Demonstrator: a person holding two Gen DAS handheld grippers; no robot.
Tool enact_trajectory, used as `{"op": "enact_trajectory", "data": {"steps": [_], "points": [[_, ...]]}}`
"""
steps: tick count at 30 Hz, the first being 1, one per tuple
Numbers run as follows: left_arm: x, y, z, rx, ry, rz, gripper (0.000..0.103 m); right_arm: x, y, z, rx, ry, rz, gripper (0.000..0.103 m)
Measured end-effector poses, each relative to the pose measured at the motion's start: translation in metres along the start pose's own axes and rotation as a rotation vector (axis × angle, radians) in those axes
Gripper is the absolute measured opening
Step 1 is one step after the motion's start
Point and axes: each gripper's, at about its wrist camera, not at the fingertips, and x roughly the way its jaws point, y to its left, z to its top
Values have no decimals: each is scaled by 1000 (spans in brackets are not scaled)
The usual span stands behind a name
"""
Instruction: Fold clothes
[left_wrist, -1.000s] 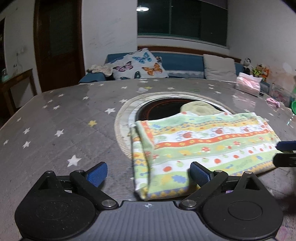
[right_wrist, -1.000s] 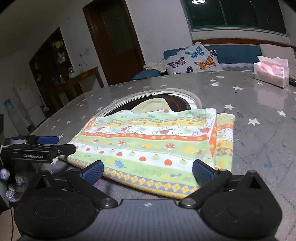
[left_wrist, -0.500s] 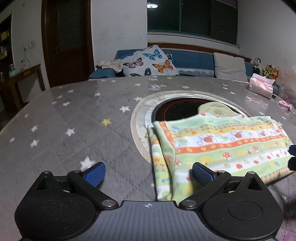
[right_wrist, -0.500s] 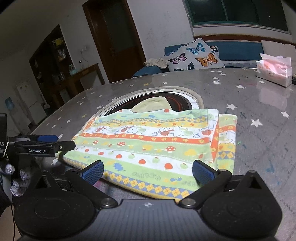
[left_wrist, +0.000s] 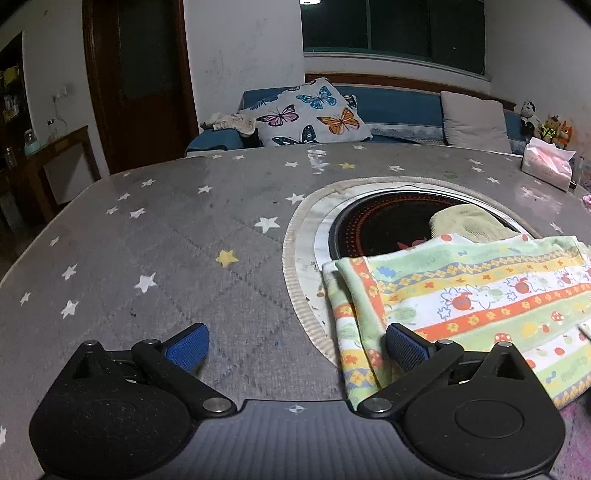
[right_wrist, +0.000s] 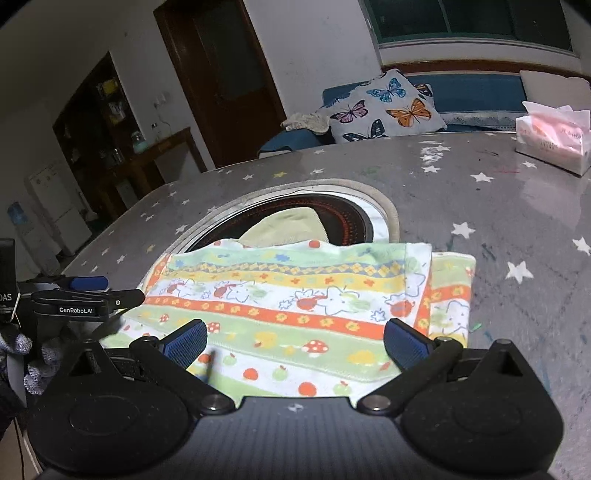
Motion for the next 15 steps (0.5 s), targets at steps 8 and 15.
{"op": "enact_trajectory", "data": {"steps": [8,15], "points": [[19,-7,20,15,-9,17,103,19,-10,26,-7,-18,-19,103],[36,-6,27,24,2,20,103,36,-24,32,16,-9,-33,103]]}}
